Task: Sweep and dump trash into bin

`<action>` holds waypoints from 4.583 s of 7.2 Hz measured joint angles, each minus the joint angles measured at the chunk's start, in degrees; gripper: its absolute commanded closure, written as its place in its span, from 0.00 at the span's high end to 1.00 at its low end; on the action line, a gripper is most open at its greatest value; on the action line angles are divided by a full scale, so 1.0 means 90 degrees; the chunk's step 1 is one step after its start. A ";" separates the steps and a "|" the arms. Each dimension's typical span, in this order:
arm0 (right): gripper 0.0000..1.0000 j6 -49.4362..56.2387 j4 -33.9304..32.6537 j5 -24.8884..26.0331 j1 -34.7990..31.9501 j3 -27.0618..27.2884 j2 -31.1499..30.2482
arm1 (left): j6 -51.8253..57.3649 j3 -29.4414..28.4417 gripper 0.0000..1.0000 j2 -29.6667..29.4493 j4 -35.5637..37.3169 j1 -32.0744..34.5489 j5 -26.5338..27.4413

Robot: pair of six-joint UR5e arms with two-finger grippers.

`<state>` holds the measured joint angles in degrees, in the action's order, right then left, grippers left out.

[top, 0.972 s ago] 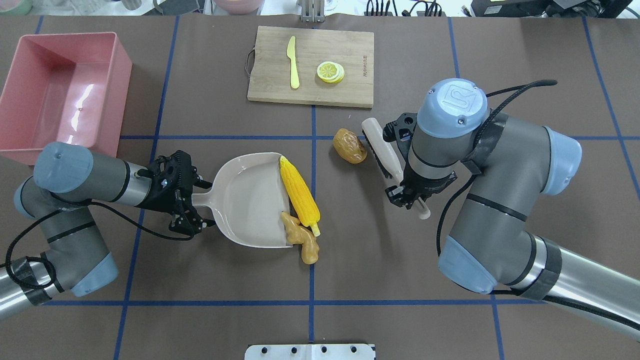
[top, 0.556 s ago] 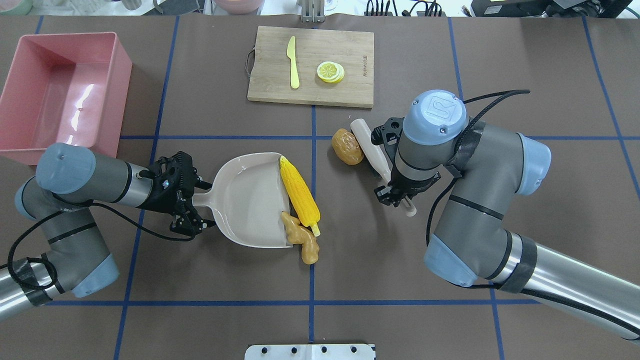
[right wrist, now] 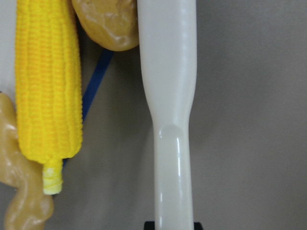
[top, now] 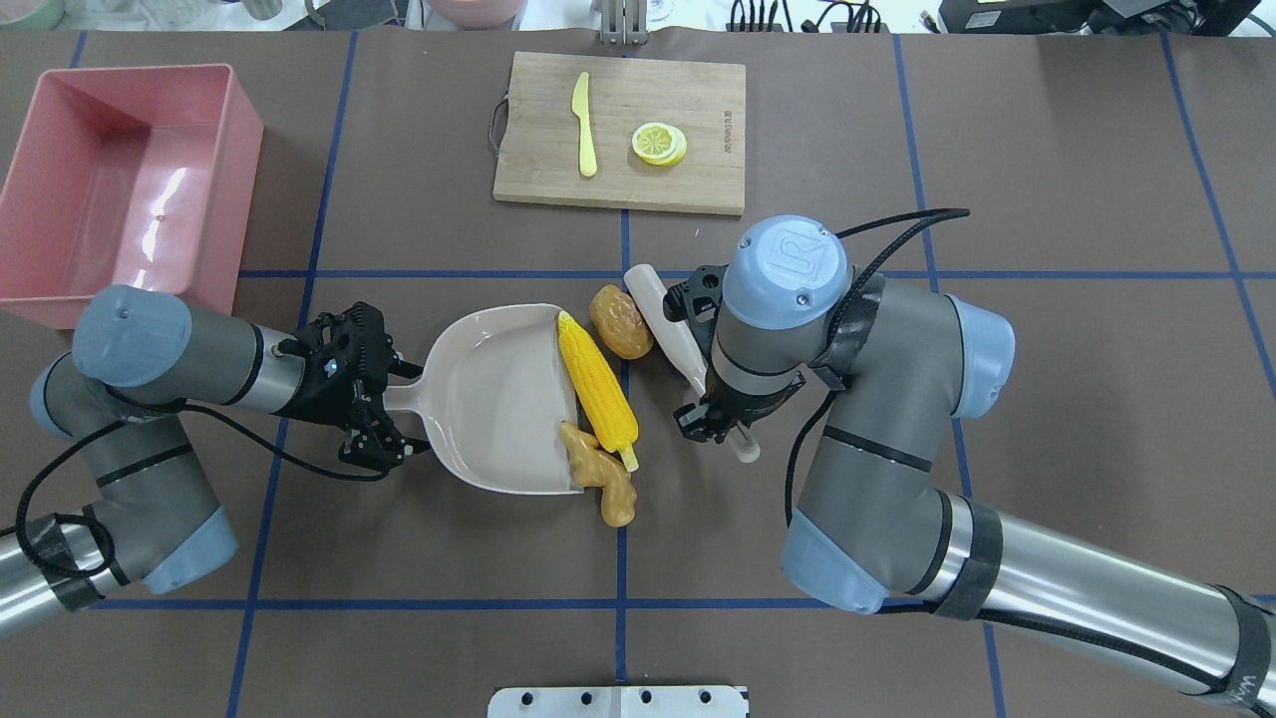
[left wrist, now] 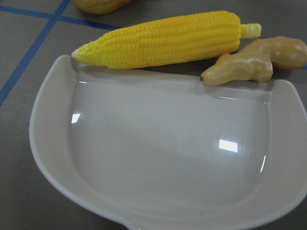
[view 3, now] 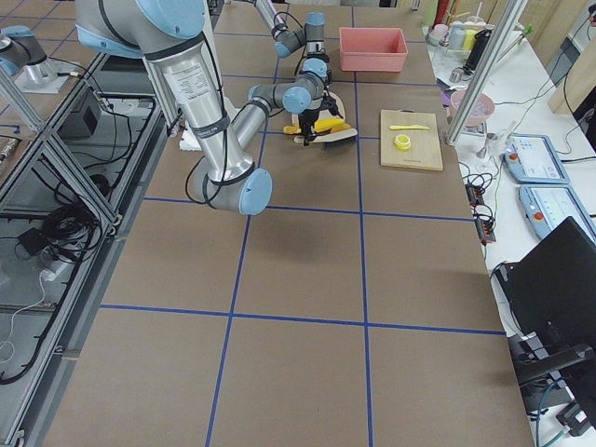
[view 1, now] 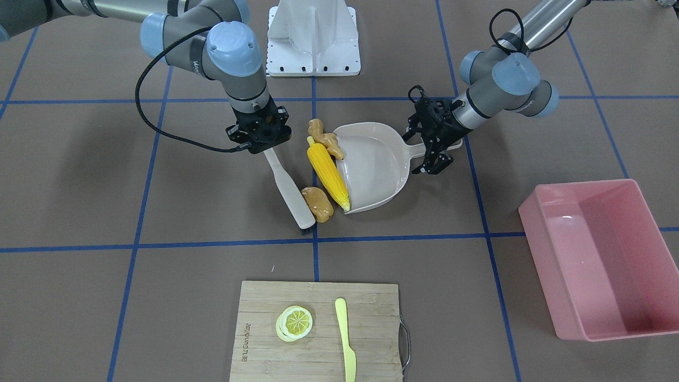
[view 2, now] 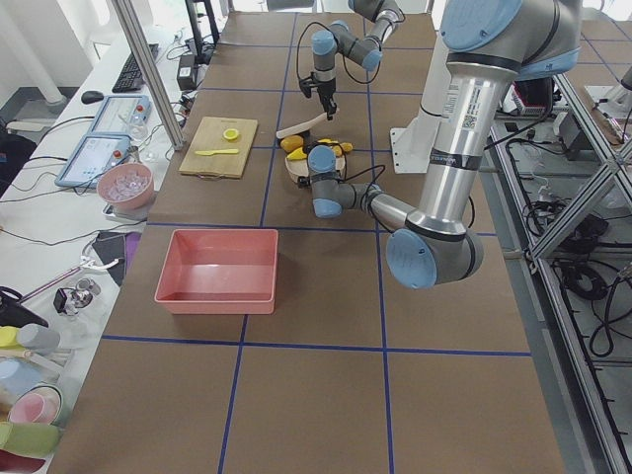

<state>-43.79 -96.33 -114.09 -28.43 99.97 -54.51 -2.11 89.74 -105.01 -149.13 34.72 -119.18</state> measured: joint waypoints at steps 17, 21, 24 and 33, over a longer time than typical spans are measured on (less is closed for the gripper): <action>0.00 -0.2479 -0.1779 -0.0753 0.0384 0.1741 -0.0243 | 0.0039 0.0010 0.97 0.0000 0.0043 -0.0013 0.0049; 0.00 -0.3692 -0.1334 -0.0717 0.1293 0.1832 -0.0278 | 0.0039 -0.0005 0.97 0.0008 0.0046 -0.0052 0.0074; 0.00 -0.3793 -0.1310 -0.0740 0.1465 0.1783 -0.0190 | 0.0039 -0.0003 0.97 0.0008 0.0046 -0.0058 0.0087; 0.00 -0.3321 -0.0867 -0.0979 0.0912 0.0635 0.0776 | 0.0039 0.0000 0.97 0.0008 0.0046 -0.0078 0.0097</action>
<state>-73.68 -104.13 -122.90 -20.23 105.69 -47.52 -1.76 89.74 -104.94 -148.71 34.02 -118.31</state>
